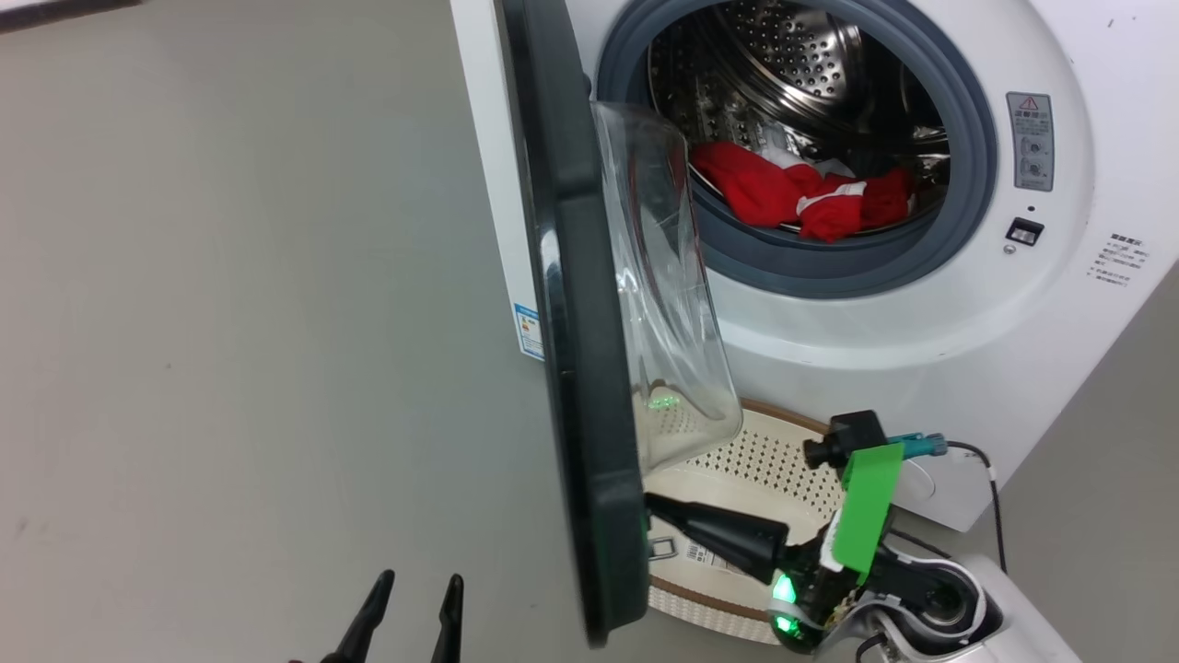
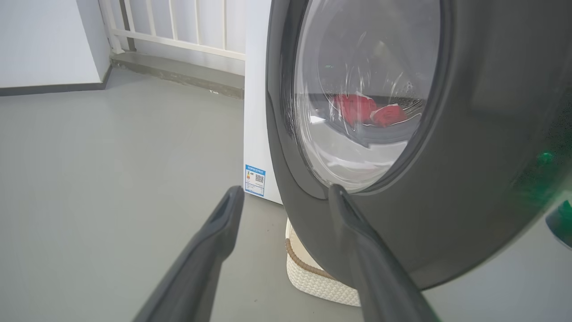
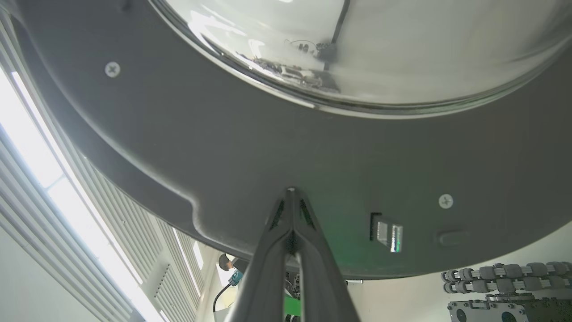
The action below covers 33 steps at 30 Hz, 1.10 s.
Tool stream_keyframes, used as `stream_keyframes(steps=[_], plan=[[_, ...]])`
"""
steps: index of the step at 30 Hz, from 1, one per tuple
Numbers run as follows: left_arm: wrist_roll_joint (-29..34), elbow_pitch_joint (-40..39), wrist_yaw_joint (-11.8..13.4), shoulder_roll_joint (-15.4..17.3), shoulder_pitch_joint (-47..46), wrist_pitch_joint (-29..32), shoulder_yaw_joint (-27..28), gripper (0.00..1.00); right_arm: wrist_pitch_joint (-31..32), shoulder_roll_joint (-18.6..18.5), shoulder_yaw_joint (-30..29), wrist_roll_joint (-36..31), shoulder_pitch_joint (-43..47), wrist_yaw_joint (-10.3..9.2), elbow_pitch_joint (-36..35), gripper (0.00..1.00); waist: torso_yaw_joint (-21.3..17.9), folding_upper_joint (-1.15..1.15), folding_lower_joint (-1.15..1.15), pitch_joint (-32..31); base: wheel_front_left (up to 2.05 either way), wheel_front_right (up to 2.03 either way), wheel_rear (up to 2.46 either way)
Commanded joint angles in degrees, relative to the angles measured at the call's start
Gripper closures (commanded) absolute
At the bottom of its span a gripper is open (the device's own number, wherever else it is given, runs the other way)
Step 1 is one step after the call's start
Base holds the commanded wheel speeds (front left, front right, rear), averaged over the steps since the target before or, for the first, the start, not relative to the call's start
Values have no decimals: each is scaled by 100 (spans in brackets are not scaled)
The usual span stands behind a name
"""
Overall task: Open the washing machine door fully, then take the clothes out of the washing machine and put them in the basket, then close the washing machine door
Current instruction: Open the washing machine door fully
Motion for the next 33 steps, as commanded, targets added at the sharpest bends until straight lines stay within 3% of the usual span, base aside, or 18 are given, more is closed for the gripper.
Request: stream_keyframes(steps=[1, 17, 33], plan=[[40, -175, 49, 28, -59, -70, 204, 0, -37, 86, 188, 70, -109, 3, -200, 100, 52, 0, 0, -41, 0, 0, 0], [-24, -449, 230, 28, 108, -70, 422, 0, -585, 87, 1226, 275, -437, 3, -366, 100, 126, 0, 0, 11, 0, 0, 0], [-12, -408, 207, 28, 88, -70, 420, 0, -831, 87, 1134, 131, -356, 3, -287, 100, 80, 0, 0, -40, 0, 0, 0]])
